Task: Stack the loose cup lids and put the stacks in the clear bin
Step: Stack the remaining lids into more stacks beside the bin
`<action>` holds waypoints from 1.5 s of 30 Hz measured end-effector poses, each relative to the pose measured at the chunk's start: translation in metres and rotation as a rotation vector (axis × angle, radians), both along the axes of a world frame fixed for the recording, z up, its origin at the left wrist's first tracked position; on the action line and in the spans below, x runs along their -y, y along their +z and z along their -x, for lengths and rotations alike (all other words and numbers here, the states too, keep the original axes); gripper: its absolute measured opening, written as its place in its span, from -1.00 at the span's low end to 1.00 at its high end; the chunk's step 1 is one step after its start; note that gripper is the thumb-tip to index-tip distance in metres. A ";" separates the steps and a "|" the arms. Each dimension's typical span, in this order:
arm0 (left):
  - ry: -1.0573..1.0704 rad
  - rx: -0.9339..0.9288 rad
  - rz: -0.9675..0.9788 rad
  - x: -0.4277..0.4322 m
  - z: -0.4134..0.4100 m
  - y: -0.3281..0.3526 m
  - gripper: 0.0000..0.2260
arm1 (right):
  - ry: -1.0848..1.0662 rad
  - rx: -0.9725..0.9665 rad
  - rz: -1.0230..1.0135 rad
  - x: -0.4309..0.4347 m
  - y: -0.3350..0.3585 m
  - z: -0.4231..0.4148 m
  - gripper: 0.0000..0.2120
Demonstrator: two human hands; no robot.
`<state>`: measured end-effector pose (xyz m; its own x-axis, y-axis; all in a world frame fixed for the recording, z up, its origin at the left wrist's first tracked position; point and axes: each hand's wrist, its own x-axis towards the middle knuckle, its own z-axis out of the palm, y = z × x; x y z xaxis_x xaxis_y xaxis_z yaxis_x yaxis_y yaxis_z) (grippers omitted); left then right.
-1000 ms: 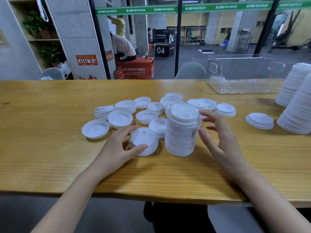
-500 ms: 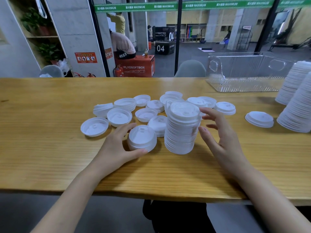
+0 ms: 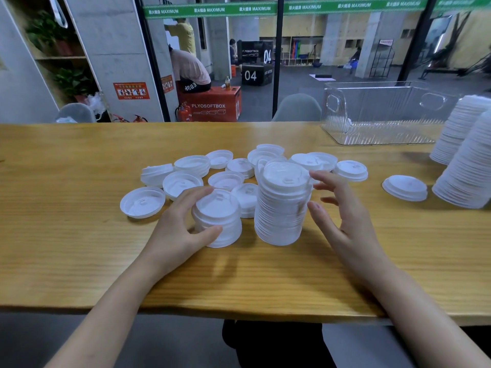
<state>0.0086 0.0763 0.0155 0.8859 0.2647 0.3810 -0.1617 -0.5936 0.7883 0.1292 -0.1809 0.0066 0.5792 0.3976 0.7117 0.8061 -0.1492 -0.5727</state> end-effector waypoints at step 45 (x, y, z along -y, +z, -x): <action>-0.148 0.049 -0.025 0.059 -0.051 0.038 -0.34 | -0.028 0.031 0.030 0.002 0.001 -0.001 -0.61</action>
<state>0.0592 0.0172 0.0540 0.8947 0.1223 0.4296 -0.2870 -0.5796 0.7627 0.1299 -0.1830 0.0077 0.5685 0.4026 0.7174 0.8185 -0.1884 -0.5428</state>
